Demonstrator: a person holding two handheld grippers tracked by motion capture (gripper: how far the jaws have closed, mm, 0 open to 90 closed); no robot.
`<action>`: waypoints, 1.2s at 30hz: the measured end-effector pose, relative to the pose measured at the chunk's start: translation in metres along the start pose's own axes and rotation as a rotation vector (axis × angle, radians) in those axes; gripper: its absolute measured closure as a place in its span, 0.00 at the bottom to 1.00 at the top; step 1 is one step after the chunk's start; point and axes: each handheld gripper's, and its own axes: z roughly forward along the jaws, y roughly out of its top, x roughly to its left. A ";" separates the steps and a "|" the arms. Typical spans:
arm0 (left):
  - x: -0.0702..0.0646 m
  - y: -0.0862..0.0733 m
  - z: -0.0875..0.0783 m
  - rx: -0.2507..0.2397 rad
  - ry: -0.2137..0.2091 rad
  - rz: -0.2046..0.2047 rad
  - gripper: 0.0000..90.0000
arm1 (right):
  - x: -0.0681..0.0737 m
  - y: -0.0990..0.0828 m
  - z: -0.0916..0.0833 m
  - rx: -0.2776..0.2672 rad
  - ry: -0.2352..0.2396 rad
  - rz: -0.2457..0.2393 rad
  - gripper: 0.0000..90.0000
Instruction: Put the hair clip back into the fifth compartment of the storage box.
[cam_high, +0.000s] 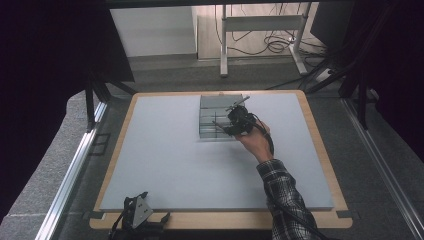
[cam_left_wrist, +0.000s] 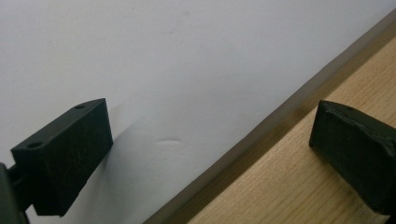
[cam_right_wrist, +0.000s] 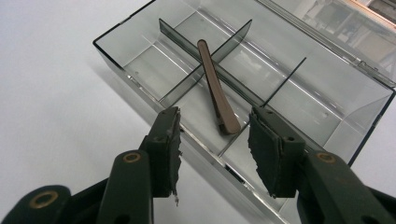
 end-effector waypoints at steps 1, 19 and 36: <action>0.000 0.000 0.000 0.000 0.000 0.000 0.00 | 0.000 0.000 0.000 -0.002 0.000 -0.001 0.58; 0.000 0.000 0.000 0.000 0.001 0.001 0.00 | 0.006 -0.008 -0.007 -0.006 0.016 -0.013 0.49; 0.000 0.000 0.000 -0.002 0.000 -0.003 0.00 | 0.010 -0.016 -0.015 -0.023 0.019 -0.022 0.37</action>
